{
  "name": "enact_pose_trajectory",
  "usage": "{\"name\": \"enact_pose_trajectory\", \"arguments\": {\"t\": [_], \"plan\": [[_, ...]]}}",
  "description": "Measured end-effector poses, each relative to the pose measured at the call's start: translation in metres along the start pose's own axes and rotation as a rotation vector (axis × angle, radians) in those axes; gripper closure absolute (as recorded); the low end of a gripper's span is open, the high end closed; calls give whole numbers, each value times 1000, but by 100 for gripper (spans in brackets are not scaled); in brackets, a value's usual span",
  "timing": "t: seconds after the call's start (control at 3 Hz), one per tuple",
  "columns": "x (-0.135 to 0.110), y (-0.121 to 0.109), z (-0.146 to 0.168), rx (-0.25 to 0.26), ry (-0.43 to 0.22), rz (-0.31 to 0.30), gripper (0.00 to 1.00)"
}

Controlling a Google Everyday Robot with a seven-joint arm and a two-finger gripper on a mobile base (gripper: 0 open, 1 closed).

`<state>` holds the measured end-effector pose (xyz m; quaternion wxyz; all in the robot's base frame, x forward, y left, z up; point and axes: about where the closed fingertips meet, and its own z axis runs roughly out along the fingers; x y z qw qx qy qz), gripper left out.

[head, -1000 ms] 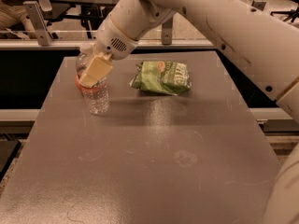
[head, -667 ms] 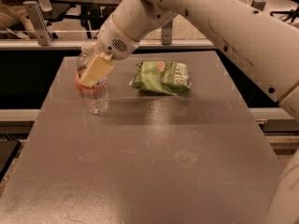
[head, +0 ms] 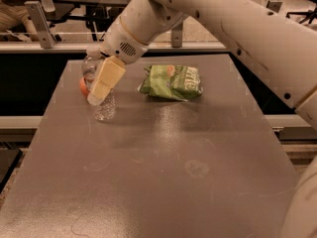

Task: Move water bottle near apple

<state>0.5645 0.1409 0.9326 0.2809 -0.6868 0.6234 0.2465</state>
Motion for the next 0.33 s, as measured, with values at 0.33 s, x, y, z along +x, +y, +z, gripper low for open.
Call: {"name": "enact_pose_trajectory", "arguments": {"t": [0.33], "plan": [[0, 0, 0, 0, 0, 0, 0]]}}
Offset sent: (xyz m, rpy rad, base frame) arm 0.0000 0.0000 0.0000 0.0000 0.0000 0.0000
